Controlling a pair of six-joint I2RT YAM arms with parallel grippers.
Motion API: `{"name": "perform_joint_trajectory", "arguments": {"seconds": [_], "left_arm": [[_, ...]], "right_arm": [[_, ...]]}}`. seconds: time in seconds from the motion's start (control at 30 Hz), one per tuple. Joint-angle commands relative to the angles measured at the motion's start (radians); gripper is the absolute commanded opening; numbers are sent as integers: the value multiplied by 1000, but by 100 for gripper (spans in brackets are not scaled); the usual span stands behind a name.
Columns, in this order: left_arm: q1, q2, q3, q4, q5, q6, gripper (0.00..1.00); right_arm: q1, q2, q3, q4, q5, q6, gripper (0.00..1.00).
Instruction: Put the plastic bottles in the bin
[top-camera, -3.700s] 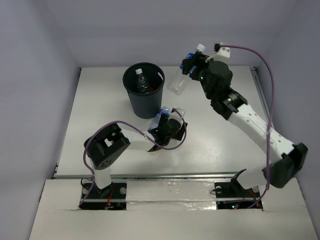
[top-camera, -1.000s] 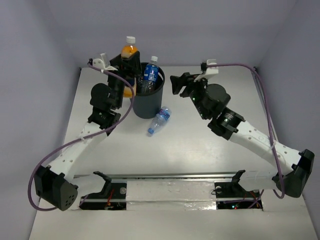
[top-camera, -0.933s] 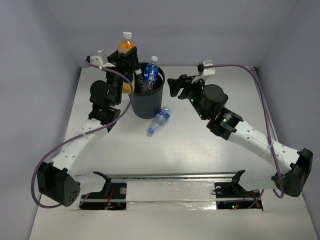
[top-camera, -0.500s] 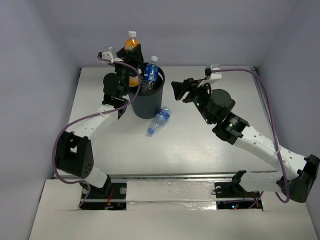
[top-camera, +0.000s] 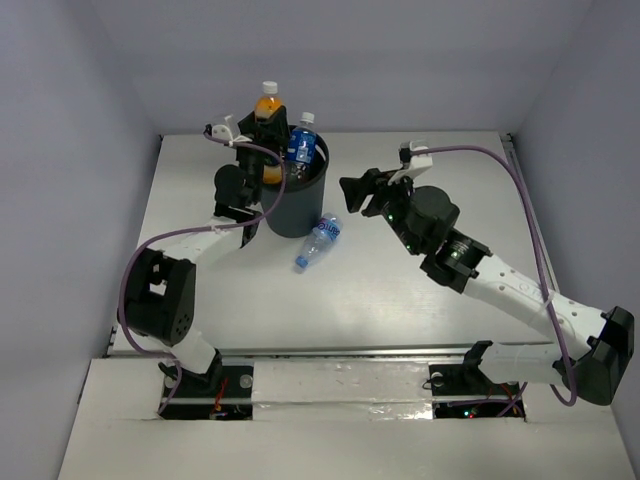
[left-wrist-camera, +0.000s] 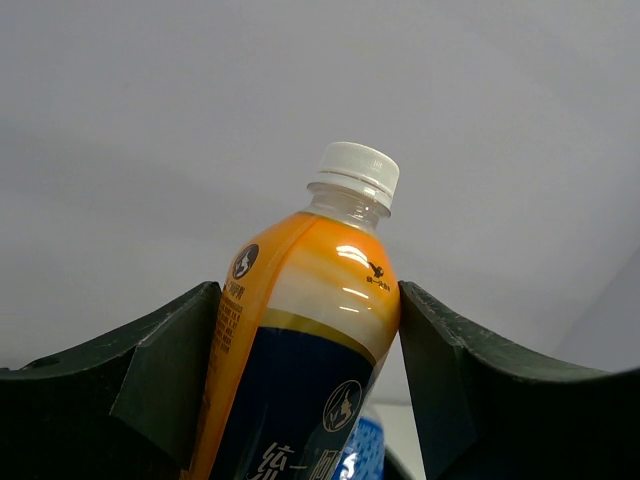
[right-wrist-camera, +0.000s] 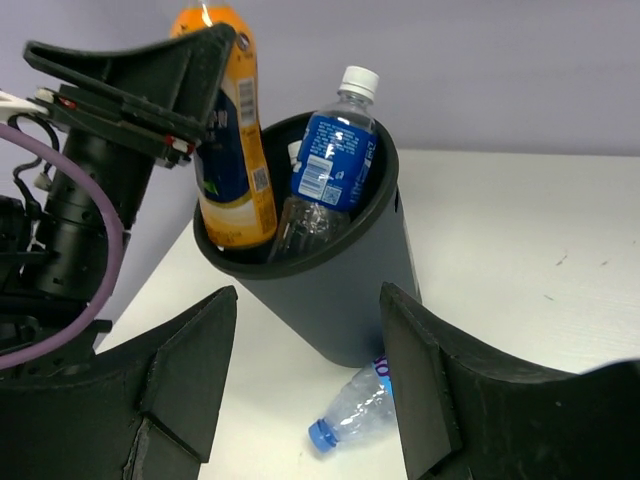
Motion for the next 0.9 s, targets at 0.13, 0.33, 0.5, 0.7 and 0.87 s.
{"name": "perform_joint_trajectory", "arguments": {"seconds": [0.13, 0.33, 0.5, 0.7, 0.87], "left_arm": [[4, 14, -81, 246, 30, -2, 61], [4, -2, -102, 234, 33, -19, 92], [4, -49, -92, 188, 38, -13, 99], [4, -137, -92, 140, 41, 0, 99], [-5, -256, -96, 76, 18, 18, 99]], "right_arm": [[4, 0, -25, 51, -10, 7, 65], [4, 6, -26, 21, -10, 24, 66], [4, 15, -38, -25, -15, 59, 77], [4, 72, -91, -37, -16, 211, 90], [4, 188, -143, -2, -5, 378, 91]]}}
